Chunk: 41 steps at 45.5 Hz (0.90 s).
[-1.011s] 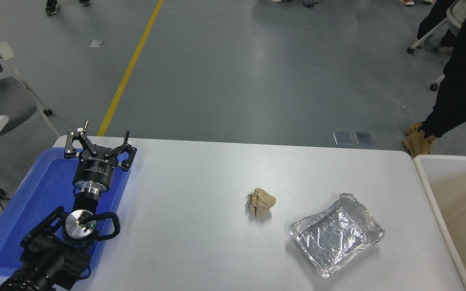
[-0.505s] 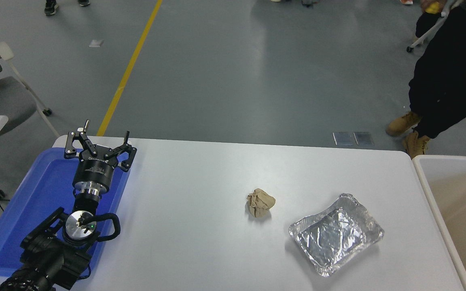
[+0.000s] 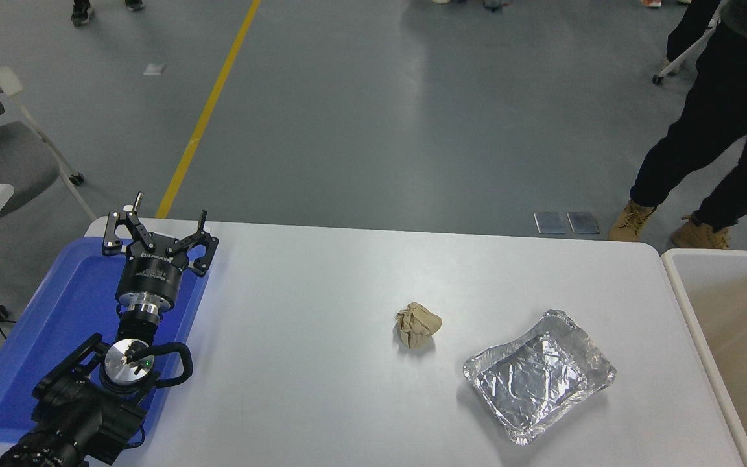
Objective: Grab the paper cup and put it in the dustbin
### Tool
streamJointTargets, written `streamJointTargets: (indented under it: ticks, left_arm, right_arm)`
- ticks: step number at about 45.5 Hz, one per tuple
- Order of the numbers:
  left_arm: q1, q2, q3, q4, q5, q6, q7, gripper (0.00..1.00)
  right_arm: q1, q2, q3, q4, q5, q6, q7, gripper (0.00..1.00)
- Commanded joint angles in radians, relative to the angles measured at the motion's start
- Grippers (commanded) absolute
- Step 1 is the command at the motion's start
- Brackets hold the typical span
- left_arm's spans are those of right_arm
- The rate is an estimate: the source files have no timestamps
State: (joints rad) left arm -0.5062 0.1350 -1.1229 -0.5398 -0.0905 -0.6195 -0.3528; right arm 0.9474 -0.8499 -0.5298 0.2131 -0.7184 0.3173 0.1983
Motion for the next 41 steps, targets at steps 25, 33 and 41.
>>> streamJointTargets:
  ticks: [25,33,41]
  left_arm:
    - [0.0,0.0,0.0,0.0,0.0,0.0,0.0,1.0]
    - [0.0,0.0,0.0,0.001,0.0,0.0,0.0,1.0]
    - [0.0,0.0,0.0,0.001,0.0,0.0,-0.002,1.0]
  right_arm:
    - [-0.289,0.249,0.028,-0.11,0.206,-0.152,0.001,0.05]
    - [-0.305,0.269,0.028,-0.116,0.231,-0.156,0.003,0.27]
    - [-0.312,0.285,0.057,-0.116,0.26,-0.156,0.003,1.0]
